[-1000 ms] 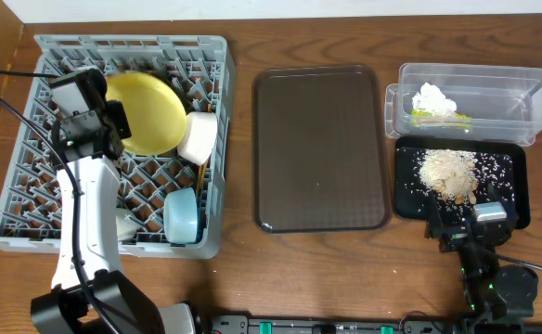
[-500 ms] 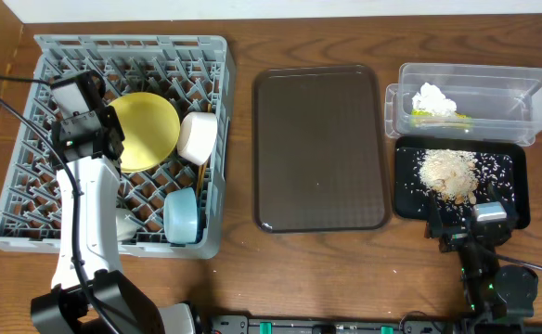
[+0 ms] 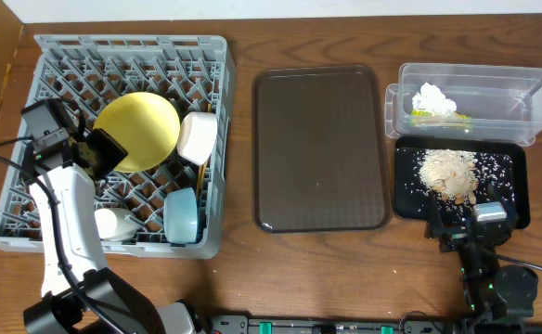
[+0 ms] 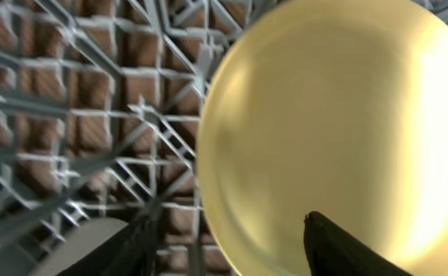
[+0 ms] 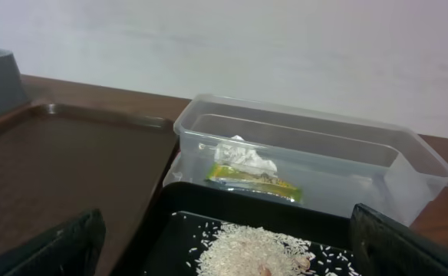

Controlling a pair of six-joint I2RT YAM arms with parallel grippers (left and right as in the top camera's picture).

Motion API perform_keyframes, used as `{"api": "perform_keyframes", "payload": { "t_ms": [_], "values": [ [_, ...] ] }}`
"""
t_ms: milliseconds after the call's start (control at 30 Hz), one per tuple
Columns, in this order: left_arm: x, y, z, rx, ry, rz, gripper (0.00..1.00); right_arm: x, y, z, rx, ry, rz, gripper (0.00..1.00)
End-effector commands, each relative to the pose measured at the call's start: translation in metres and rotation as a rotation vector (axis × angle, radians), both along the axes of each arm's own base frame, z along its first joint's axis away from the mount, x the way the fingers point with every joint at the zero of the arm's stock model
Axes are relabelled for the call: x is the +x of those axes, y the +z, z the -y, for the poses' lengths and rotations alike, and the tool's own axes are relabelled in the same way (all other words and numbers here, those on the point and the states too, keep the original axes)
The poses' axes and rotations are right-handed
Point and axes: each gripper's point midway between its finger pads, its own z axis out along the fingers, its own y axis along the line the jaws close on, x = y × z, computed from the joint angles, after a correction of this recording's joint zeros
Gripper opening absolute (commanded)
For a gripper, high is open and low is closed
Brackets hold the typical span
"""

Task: Sort waste into correct bins and load items into the dishwasher

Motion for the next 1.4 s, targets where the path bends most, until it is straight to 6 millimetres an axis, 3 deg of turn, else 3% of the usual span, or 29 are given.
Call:
{"api": "perform_keyframes", "payload": {
  "t_ms": [0,233,633,700,733,767,833,867,1100,1233,1367],
  "values": [
    [0.006,-0.01,0.018,-0.157,0.061,0.034,0.64,0.0,-0.001,0.0,-0.01,0.001,0.002,0.99],
    [0.008,-0.04,0.017,-0.236,0.135,-0.02,0.64,0.0,-0.001,0.0,-0.01,0.001,0.002,0.99],
    [0.014,-0.07,0.017,-0.291,0.162,-0.064,0.63,0.0,-0.001,0.0,-0.01,0.002,0.002,0.99],
    [0.019,-0.076,0.021,-0.322,0.151,-0.059,0.57,0.0,-0.001,0.0,-0.01,0.002,0.002,0.99],
    [0.022,-0.076,0.023,-0.34,0.143,-0.046,0.47,0.0,-0.001,0.0,-0.01,0.002,0.002,0.99],
    [0.024,-0.076,0.024,-0.358,0.137,-0.032,0.31,0.0,-0.001,0.0,-0.01,0.002,0.002,0.99],
    [0.029,-0.072,0.024,-0.375,0.129,-0.006,0.13,0.0,-0.001,0.0,-0.01,0.002,0.002,0.99],
    [0.03,-0.071,0.024,-0.383,0.126,0.007,0.08,0.0,-0.001,0.0,-0.01,0.002,0.002,0.99],
    [0.033,-0.056,0.024,-0.394,0.031,0.071,0.08,0.0,-0.001,0.0,-0.01,0.001,0.002,0.99],
    [0.035,-0.029,0.015,-0.27,-0.068,0.133,0.07,0.0,-0.001,0.0,-0.01,0.001,0.002,0.99],
    [0.029,0.002,-0.004,-0.097,-0.062,0.166,0.07,0.0,-0.001,0.0,-0.01,0.002,0.002,0.99]
  ]
}}
